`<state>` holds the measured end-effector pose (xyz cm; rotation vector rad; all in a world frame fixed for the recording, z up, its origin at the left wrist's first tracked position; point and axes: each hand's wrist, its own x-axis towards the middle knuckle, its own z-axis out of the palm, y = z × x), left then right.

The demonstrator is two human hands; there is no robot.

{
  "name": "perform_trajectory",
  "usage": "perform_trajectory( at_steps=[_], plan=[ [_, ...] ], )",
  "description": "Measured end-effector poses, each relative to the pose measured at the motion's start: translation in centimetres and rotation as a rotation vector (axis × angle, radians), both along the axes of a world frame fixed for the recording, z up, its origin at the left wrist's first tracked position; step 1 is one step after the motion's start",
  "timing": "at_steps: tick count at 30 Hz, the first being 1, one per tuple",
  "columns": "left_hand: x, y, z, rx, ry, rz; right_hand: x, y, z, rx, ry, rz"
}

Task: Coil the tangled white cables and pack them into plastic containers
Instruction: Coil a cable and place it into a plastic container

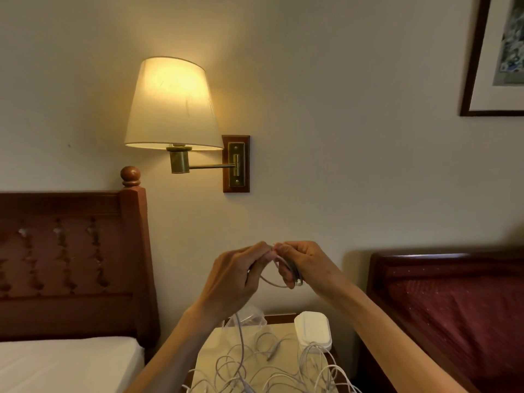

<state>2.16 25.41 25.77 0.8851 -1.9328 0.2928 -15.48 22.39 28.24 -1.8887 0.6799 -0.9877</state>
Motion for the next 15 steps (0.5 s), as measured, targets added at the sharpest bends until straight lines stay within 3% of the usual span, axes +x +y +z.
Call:
perform_trajectory(
  at_steps=[9,15],
  plan=[
    [-1.9,-0.9,-0.1,-0.034,0.337,-0.014,-0.7,0.5,1.0,0.275,-0.035,0.162],
    [-1.9,-2.4,-1.2,0.201,0.53,-0.115,-1.3,0.6,2.0,0.493,-0.176,0.215]
  ],
)
